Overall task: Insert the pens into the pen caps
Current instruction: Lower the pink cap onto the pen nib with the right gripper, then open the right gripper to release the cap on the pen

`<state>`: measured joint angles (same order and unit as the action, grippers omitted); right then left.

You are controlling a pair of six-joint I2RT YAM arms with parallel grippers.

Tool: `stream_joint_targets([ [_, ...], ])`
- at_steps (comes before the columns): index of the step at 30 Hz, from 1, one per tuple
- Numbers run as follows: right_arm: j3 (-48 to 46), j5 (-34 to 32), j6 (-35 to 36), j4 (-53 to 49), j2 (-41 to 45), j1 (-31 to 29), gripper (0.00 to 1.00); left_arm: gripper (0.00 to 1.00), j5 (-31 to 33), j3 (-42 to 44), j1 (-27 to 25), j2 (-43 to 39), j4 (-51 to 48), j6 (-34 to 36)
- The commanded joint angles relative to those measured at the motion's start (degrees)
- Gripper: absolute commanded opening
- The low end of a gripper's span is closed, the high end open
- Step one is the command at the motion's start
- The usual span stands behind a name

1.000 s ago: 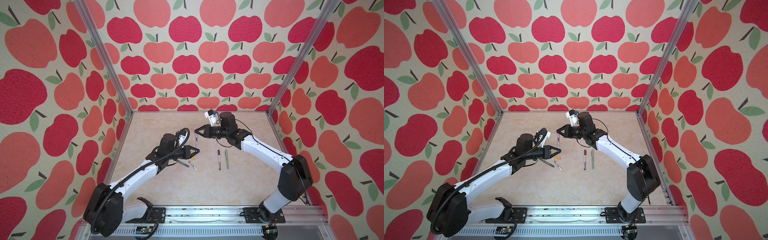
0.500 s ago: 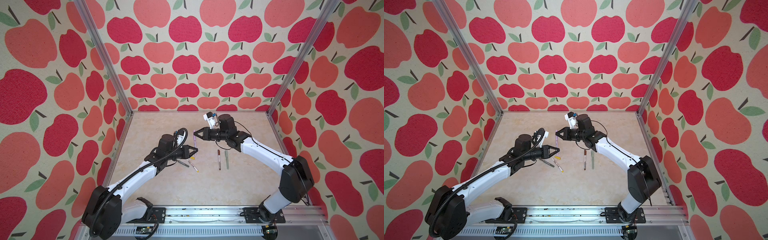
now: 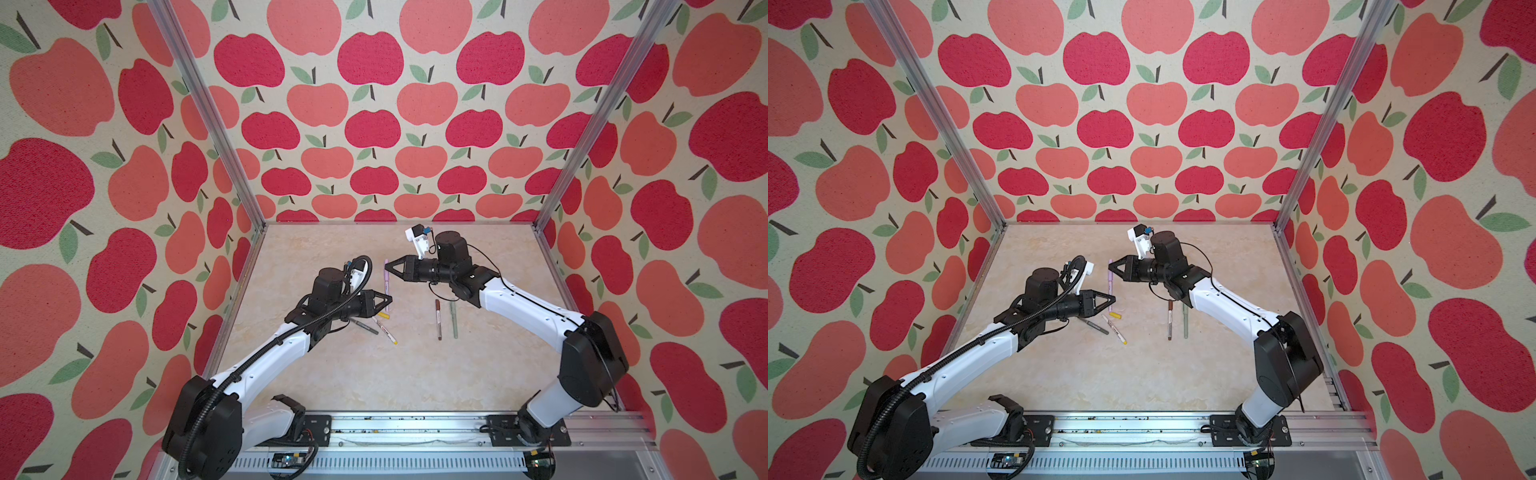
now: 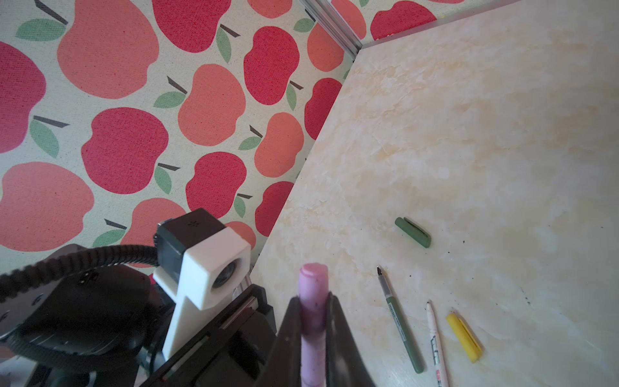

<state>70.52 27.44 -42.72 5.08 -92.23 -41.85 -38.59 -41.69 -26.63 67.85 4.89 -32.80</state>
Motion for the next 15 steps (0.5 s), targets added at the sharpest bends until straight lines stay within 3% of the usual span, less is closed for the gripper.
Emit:
stream_joint_targets([
  [1,-1.74,1.39,-0.19,-4.88,1.00,-1.13,0.11,0.00,0.60,-4.56,1.50,-2.03,3.26,4.27],
  [9,2.44,-0.19,4.40,-9.94,3.00,0.39,0.28,0.00,0.68,-3.99,1.50,-2.46,-4.03,10.15],
  [15,6.03,-0.26,8.82,-14.98,4.33,1.24,0.46,0.00,3.34,-2.95,1.24,-3.05,-9.17,13.56],
])
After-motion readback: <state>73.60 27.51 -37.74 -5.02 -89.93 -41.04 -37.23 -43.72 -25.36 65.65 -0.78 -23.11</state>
